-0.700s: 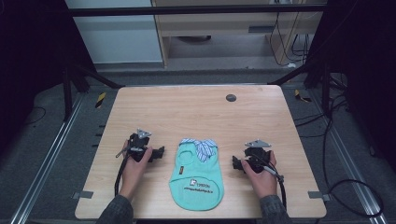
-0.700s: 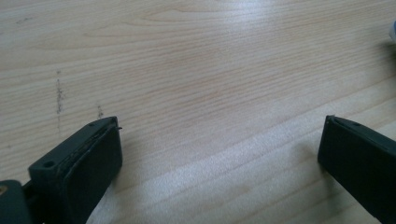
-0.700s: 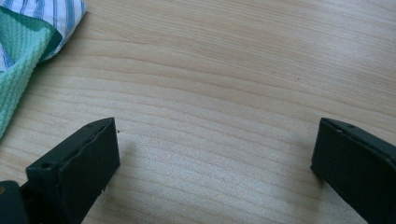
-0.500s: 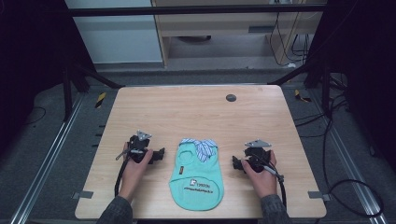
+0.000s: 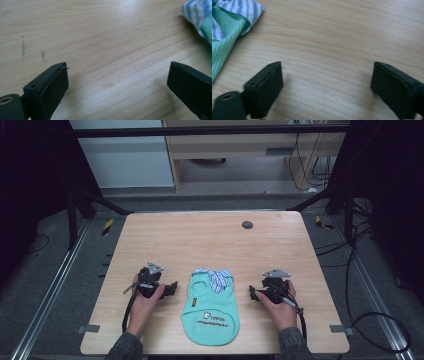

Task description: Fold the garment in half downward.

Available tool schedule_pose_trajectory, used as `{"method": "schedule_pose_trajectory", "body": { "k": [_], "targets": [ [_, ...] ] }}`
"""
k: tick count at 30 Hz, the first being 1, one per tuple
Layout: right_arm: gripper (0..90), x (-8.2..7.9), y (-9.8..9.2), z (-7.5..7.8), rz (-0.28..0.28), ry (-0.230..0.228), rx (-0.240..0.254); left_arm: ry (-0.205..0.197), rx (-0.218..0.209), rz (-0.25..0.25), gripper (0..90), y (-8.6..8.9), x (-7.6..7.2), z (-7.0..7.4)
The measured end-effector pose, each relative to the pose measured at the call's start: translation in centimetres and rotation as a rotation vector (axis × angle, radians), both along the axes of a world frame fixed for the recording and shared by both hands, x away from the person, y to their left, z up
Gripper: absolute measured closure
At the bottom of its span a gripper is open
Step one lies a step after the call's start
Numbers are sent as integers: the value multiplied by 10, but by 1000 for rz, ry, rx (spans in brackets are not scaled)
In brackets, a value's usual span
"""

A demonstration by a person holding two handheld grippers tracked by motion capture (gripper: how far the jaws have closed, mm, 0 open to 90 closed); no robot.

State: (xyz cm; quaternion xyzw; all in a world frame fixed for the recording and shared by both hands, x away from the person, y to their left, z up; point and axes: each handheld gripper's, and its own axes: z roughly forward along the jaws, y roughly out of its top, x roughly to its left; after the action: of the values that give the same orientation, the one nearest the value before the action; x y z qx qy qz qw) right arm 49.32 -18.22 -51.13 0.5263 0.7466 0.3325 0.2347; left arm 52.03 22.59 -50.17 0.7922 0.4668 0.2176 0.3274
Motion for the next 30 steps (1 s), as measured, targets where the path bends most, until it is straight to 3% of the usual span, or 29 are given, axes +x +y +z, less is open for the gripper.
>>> {"method": "schedule_pose_trajectory", "body": {
  "k": [1,2,4,9,15,21,24,30],
  "targets": [
    [137,0,0,0,0,0,0,0,0,0,40,0,0,0],
    [235,-1,0,2,7,-9,-1,-2,-9,-15,44,-1,-1,1],
    [267,-2,1,5,27,-9,13,-14,-38,-63,59,-5,-6,6],
    [449,-1,9,20,101,-36,18,-32,-48,-120,91,-23,-4,22],
    [581,13,33,36,196,-14,-1,-22,-99,-162,229,-37,16,42],
    [679,32,48,45,254,-5,23,16,-143,-169,339,-43,33,44],
    [712,41,54,46,260,11,31,32,-143,-183,388,-49,41,47],
    [673,54,65,41,260,33,23,74,-71,-208,436,-66,56,42]
  ]
}}
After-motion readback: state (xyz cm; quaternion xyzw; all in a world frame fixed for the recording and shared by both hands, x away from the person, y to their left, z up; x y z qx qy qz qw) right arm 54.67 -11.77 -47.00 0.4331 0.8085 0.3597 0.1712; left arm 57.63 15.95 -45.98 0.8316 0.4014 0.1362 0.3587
